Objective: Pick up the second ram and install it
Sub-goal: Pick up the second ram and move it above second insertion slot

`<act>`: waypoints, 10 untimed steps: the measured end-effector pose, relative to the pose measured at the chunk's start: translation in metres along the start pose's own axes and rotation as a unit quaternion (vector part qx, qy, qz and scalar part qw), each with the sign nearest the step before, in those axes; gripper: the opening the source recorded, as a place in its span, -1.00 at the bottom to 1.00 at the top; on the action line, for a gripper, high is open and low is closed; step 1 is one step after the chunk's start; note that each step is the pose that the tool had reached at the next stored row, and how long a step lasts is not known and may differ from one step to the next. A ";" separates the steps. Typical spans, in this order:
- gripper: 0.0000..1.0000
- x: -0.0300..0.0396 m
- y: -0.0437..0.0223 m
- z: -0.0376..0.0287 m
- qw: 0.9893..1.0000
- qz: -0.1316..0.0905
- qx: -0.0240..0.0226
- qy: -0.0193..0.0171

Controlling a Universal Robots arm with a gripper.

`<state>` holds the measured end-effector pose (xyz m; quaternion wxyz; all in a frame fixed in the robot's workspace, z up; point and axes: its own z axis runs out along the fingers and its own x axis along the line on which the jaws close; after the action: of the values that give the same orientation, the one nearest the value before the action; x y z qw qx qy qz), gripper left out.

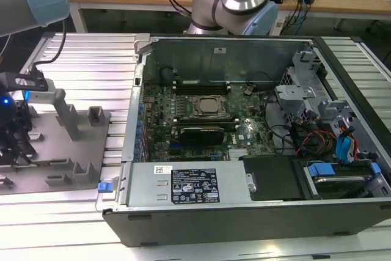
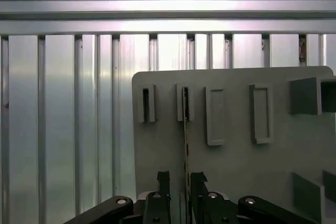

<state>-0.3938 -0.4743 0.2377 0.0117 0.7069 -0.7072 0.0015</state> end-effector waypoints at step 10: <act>-0.40 -0.0034 0.0053 0.0294 1.000 -0.007 0.000 0.000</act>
<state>-0.3995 -0.4715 0.2083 0.0117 0.7116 -0.7025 0.0015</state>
